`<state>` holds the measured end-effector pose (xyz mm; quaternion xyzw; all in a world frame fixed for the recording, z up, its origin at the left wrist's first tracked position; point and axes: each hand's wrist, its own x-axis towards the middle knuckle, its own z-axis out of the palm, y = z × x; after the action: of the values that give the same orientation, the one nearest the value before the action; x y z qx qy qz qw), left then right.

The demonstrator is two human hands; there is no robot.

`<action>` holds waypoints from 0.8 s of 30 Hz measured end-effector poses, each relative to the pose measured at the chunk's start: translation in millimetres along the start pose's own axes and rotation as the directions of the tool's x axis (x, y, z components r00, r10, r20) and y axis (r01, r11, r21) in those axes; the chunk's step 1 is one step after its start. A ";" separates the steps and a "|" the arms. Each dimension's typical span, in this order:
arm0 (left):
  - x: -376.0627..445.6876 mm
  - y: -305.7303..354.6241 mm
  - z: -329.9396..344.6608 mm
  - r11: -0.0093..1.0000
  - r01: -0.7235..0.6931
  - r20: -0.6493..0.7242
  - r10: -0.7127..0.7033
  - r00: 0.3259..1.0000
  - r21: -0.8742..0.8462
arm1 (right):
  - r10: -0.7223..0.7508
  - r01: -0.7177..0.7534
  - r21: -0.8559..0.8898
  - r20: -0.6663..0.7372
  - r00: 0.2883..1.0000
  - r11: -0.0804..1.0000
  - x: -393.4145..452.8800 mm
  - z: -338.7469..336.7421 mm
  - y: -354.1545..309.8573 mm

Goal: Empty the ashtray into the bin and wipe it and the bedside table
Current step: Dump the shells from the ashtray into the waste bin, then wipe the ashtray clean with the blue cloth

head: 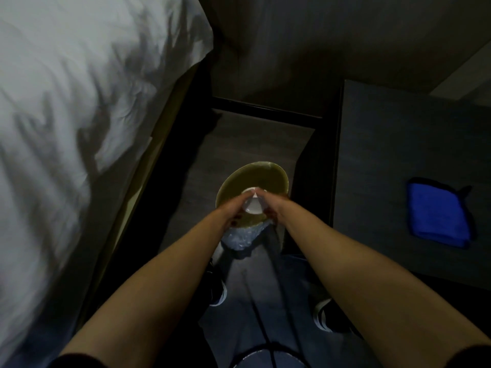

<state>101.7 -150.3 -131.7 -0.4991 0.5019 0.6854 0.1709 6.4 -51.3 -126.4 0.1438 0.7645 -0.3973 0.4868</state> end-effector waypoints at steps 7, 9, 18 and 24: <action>-10.2 2.0 4.8 0.998 -0.053 -0.009 0.052 0.999 -0.034 | -0.096 0.097 0.008 -0.027 0.995 0.995 -8.6 -8.1 0.7; -14.2 7.3 0.8 0.995 -0.098 -0.034 0.098 0.995 -0.018 | -0.120 0.120 0.015 -0.004 0.993 0.993 -18.5 -8.4 -6.1; -69.5 33.7 -11.2 0.918 -0.389 -0.075 0.384 0.920 -0.073 | -0.301 0.287 0.123 0.115 0.947 0.950 -79.8 -24.4 -23.4; -107.5 46.0 3.7 0.844 -0.535 -0.097 0.530 0.843 -0.037 | -0.370 0.364 0.164 0.005 0.929 0.917 -114.4 -45.2 -31.3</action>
<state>113.7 -138.5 -15.9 -0.3734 0.6057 0.6998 -0.0625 14.4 -18.5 -4.0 0.0291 0.7346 -0.5441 0.4043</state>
